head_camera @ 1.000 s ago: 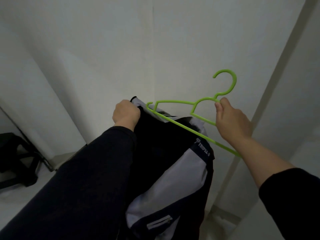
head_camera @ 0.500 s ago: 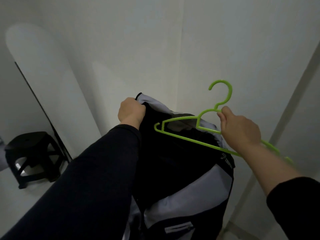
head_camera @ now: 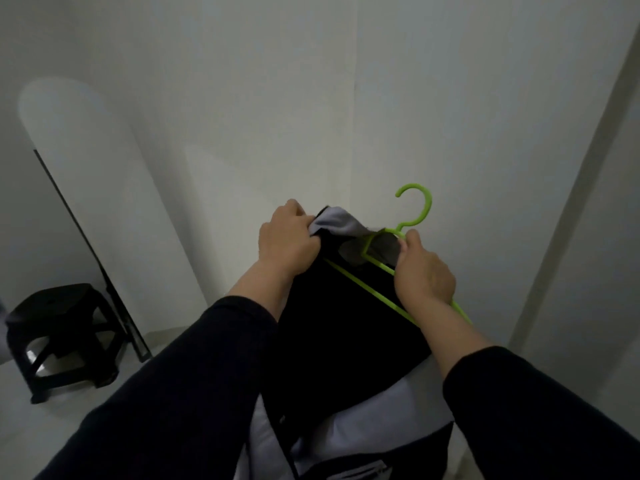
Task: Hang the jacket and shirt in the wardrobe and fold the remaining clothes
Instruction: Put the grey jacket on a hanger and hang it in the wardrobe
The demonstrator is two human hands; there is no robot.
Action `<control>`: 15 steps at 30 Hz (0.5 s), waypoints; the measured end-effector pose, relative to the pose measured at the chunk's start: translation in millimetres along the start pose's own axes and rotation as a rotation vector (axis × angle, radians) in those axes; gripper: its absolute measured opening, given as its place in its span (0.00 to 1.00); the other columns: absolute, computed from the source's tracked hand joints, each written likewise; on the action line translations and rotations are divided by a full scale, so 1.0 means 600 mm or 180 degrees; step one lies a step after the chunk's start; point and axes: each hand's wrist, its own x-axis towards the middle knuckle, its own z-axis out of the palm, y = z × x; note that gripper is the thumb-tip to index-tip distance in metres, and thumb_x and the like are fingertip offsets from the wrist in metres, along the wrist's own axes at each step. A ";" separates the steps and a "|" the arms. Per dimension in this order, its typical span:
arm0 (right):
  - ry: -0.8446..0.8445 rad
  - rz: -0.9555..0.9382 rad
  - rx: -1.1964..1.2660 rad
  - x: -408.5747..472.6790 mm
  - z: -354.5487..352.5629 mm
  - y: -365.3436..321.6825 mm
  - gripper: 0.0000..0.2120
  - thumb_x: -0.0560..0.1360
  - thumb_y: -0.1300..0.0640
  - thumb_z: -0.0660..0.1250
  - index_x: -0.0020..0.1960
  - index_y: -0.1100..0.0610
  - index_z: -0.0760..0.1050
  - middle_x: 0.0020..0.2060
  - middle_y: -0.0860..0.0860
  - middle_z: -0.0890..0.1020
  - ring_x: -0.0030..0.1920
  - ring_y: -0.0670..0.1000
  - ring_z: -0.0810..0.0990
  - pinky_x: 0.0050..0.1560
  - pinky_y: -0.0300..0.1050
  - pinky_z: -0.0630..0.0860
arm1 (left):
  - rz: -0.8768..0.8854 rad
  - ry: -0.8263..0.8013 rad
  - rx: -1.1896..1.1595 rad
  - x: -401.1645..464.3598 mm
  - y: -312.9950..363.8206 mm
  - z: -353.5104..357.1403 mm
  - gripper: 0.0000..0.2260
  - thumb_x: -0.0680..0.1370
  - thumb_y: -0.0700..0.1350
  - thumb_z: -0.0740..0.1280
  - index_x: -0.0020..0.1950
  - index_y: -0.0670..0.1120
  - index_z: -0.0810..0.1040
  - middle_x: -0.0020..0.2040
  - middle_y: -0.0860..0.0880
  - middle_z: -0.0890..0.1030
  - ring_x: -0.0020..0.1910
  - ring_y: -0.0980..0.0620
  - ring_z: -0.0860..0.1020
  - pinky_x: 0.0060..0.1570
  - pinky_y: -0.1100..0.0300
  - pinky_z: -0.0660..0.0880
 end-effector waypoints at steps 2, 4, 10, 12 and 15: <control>0.0008 -0.0025 0.0031 0.016 -0.009 0.002 0.16 0.83 0.45 0.43 0.58 0.54 0.64 0.47 0.62 0.80 0.38 0.58 0.70 0.38 0.48 0.66 | 0.0243 -0.0646 -0.0085 -0.003 -0.015 0.020 0.15 0.77 0.46 0.61 0.63 0.49 0.77 0.70 0.49 0.65 0.70 0.45 0.63 0.66 0.46 0.65; 0.0048 -0.0163 0.0039 0.026 -0.015 0.001 0.17 0.83 0.45 0.42 0.57 0.53 0.64 0.46 0.61 0.80 0.37 0.58 0.70 0.38 0.48 0.67 | 0.0331 -0.1136 -0.0129 0.003 -0.014 0.040 0.20 0.75 0.47 0.63 0.67 0.48 0.74 0.76 0.50 0.57 0.76 0.45 0.54 0.72 0.39 0.51; 0.0109 -0.0373 0.0042 0.053 -0.013 0.022 0.16 0.82 0.45 0.43 0.56 0.53 0.64 0.44 0.61 0.81 0.36 0.58 0.70 0.37 0.48 0.65 | 0.0227 -0.0598 -0.0089 0.047 0.039 0.087 0.22 0.78 0.47 0.61 0.69 0.43 0.60 0.65 0.44 0.71 0.66 0.43 0.69 0.72 0.37 0.45; 0.0095 -0.0400 0.0021 0.063 -0.006 0.038 0.16 0.82 0.45 0.44 0.56 0.54 0.65 0.44 0.61 0.81 0.36 0.59 0.70 0.36 0.48 0.65 | 0.0303 -0.0565 0.0049 0.066 0.046 0.101 0.22 0.77 0.46 0.61 0.69 0.43 0.60 0.63 0.44 0.72 0.65 0.44 0.69 0.73 0.40 0.45; 0.0155 -0.0491 0.0074 0.083 0.003 0.057 0.17 0.82 0.44 0.45 0.56 0.54 0.66 0.44 0.61 0.81 0.39 0.62 0.76 0.35 0.48 0.66 | 0.0519 -0.0549 0.0461 0.090 0.049 0.121 0.21 0.76 0.42 0.61 0.69 0.44 0.63 0.65 0.44 0.71 0.65 0.43 0.68 0.67 0.48 0.59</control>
